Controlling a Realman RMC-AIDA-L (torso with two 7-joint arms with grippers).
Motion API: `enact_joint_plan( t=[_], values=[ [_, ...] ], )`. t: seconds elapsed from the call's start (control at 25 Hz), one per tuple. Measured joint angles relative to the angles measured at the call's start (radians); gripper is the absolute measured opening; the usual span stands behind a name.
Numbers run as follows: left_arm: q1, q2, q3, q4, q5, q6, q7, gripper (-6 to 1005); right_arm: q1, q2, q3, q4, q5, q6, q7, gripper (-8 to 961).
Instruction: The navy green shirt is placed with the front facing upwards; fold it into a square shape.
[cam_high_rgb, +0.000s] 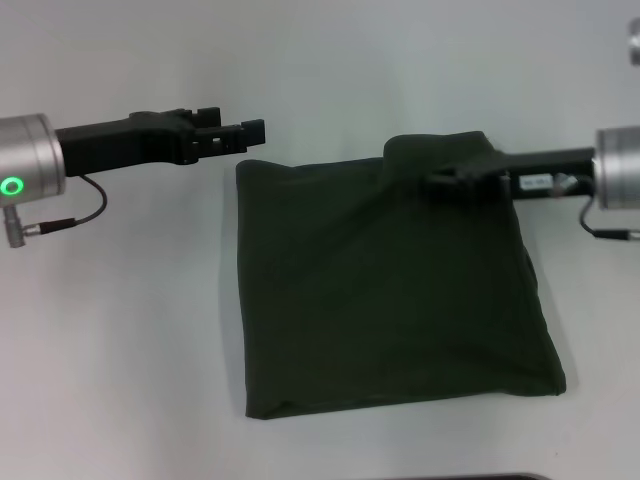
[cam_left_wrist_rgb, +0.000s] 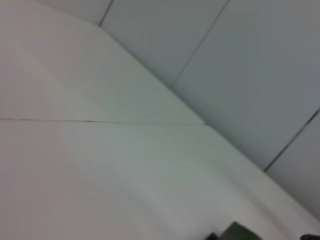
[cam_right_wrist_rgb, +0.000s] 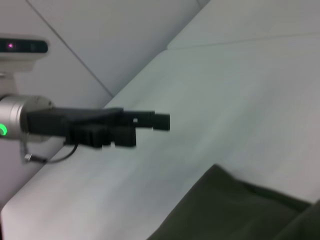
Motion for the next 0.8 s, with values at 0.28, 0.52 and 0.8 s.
enact_joint_plan(
  t=[0.28,0.52,0.8],
  values=[
    [0.022,0.021,-0.065,-0.015,0.000,0.225,0.027,921,-0.090,-0.018,0.031,-0.038,0.001,-0.162,-0.073,72],
    [0.057,0.027,-0.068,-0.016,0.005,0.346,0.030,921,-0.113,-0.006,0.041,-0.026,-0.002,-0.204,-0.096,82],
    [0.100,0.031,-0.059,-0.017,0.012,0.392,0.031,922,-0.104,0.005,0.041,0.009,-0.001,-0.261,-0.097,319]
  ],
)
